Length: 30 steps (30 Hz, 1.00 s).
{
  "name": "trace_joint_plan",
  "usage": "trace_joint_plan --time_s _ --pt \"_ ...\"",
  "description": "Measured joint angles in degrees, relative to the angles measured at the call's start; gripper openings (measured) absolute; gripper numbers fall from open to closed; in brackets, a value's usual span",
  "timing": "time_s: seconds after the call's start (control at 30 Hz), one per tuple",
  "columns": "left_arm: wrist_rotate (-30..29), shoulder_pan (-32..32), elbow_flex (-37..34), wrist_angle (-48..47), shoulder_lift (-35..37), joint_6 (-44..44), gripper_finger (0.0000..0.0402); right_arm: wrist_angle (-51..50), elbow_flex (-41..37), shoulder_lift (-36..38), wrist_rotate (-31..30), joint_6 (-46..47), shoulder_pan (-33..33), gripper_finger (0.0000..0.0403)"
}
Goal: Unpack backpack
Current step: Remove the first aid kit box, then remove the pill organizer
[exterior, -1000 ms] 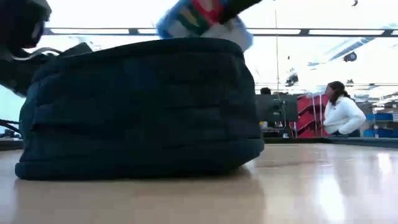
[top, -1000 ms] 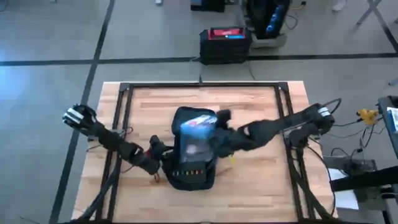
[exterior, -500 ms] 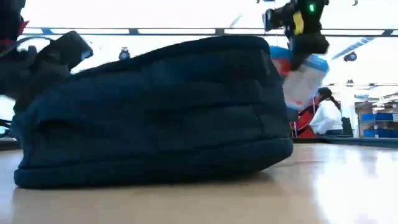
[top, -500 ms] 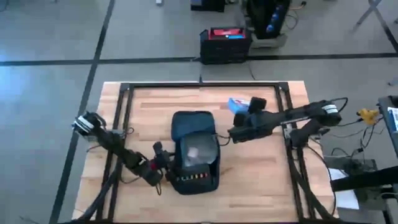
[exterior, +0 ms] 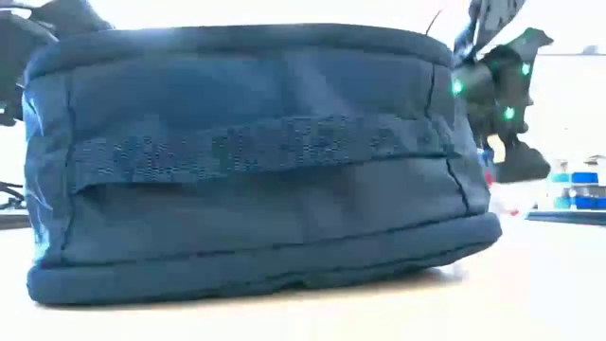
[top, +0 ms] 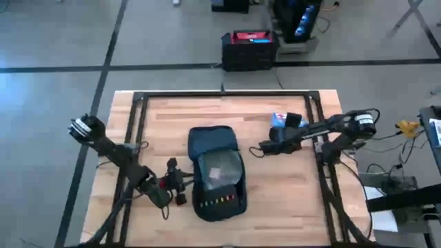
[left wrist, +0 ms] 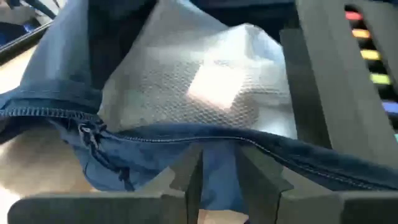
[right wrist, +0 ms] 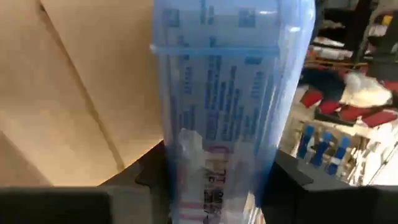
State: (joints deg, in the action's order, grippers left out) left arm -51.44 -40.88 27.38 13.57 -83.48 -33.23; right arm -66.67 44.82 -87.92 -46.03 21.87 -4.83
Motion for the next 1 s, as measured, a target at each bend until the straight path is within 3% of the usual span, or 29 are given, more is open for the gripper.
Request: trace_joint_plan --time_s 0.2,0.4,0.57,0.73,0.87,1.0 --pt "1.12 -0.11 -0.04 -0.14 0.0 -0.02 0.008 1.05 0.44 -0.16 3.37 -2.3 -1.73 0.0272" --pt "1.53 -1.05 0.17 -0.69 0.2 0.13 0.008 -4.89 5.83 0.4 6.14 -3.93 -0.53 0.0315" --pt "3.96 -3.53 2.62 -0.6 0.26 3.05 0.008 -11.91 13.39 0.51 5.7 -4.28 0.71 0.0328" --pt "4.0 -6.33 4.45 -0.39 -0.05 4.28 0.008 -12.38 17.71 0.57 6.26 -7.75 0.67 0.0327" --pt "3.98 -8.43 4.85 -0.33 -0.5 4.27 0.008 -12.06 18.52 0.39 11.21 -5.91 0.82 0.0329" --pt "4.02 -10.07 4.85 0.14 -0.5 3.09 0.008 -9.07 20.48 0.48 20.61 -2.12 2.51 0.0323"
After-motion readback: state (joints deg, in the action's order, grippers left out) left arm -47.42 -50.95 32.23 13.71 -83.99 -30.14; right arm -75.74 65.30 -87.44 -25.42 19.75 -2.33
